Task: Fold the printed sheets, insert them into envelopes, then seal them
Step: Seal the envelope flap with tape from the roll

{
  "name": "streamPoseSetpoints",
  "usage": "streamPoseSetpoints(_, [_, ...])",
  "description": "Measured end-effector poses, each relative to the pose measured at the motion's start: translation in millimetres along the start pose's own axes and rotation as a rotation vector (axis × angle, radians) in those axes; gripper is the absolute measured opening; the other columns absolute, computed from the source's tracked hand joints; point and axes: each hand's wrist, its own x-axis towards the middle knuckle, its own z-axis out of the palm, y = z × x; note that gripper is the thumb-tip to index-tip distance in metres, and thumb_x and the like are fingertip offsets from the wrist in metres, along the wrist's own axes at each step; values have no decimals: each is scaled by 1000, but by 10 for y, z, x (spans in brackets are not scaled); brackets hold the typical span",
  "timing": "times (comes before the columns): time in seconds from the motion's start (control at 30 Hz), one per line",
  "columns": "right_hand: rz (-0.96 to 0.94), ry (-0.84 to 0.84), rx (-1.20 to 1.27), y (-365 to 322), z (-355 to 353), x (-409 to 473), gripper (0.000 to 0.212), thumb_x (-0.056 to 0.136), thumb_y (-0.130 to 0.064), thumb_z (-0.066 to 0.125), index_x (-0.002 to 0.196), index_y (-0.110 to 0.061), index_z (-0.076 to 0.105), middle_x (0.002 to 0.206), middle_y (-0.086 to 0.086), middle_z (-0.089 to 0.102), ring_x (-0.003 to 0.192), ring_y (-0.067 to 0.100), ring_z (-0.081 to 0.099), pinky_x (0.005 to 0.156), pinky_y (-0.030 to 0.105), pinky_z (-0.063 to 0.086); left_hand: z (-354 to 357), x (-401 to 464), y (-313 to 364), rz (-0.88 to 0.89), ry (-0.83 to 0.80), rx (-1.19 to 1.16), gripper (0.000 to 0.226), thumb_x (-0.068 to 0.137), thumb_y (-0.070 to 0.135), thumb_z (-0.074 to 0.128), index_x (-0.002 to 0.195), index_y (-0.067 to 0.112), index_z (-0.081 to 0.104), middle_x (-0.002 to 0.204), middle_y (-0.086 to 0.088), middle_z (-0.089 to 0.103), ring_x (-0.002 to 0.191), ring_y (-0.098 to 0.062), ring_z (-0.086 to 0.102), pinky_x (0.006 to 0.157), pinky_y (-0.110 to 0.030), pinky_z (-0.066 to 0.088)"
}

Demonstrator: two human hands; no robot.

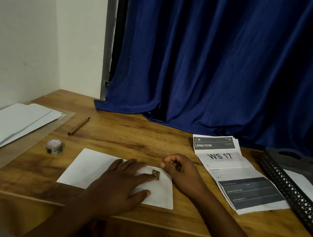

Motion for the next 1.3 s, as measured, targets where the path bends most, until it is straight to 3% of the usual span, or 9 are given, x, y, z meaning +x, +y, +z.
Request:
streamPoseSetpoints(0.13, [-126,-69,-110,-38,-61,-267,19,90,-41,71,109,-39,70,111,-20,60,98,-5,54,77,12,41,2,8,1,-16,3,31,65,98,71,22,157,53,0,168,17,2,153,-6,-5,126,-38,-4])
streamPoseSetpoints(0.27, [-211,-186,-328,-94,-15,-459,38,100,-47,53,136,-38,60,149,-10,47,135,4,42,110,29,40,-1,24,-1,-18,-2,70,65,98,71,21,157,52,2,168,15,2,153,-8,-4,126,-39,-3])
streamPoseSetpoints(0.4, [-225,-184,-445,-115,8,-604,46,102,-52,45,145,-37,51,165,-2,27,150,12,25,122,35,27,2,26,-3,-18,4,75,65,98,71,22,157,51,4,168,15,3,153,-7,-3,126,-40,-1])
streamPoseSetpoints(0.67, [-230,-72,-287,-131,-18,-661,33,94,-46,63,125,-37,68,157,-14,38,139,5,41,109,30,44,3,33,-6,-15,13,76,66,97,71,23,158,48,8,167,16,6,153,-8,-1,126,-41,2])
streamPoseSetpoints(0.8, [-225,-167,-498,-101,17,-666,54,98,-61,41,150,-48,36,167,-11,19,150,11,21,122,32,22,4,36,-2,-6,17,90,65,98,71,22,158,50,6,166,15,6,152,-8,1,126,-41,3])
streamPoseSetpoints(0.87, [-263,-188,-556,-106,25,-659,53,99,-60,36,151,-47,36,169,-6,14,153,12,13,124,33,13,-1,31,-4,-4,15,93,65,98,70,23,158,50,4,166,15,5,152,-8,1,126,-41,3])
streamPoseSetpoints(1.13, [-250,-231,-549,-154,16,-641,61,92,-65,25,150,-50,36,170,-8,-2,155,9,-3,124,38,10,1,29,3,-7,6,123,67,98,70,22,158,48,3,167,14,2,153,-10,-2,126,-42,2])
streamPoseSetpoints(1.23, [-214,-175,-446,-151,3,-622,52,94,-59,46,144,-46,47,169,-10,10,154,6,8,123,39,17,15,30,-11,-5,6,115,67,98,72,20,158,48,2,167,14,2,153,-9,-2,126,-41,1])
streamPoseSetpoints(1.3, [-169,-168,-463,-125,16,-612,60,93,-62,47,150,-45,36,169,-8,10,154,10,10,123,36,17,23,36,-22,-3,7,115,68,97,72,19,158,49,2,167,15,2,153,-9,-1,126,-41,2])
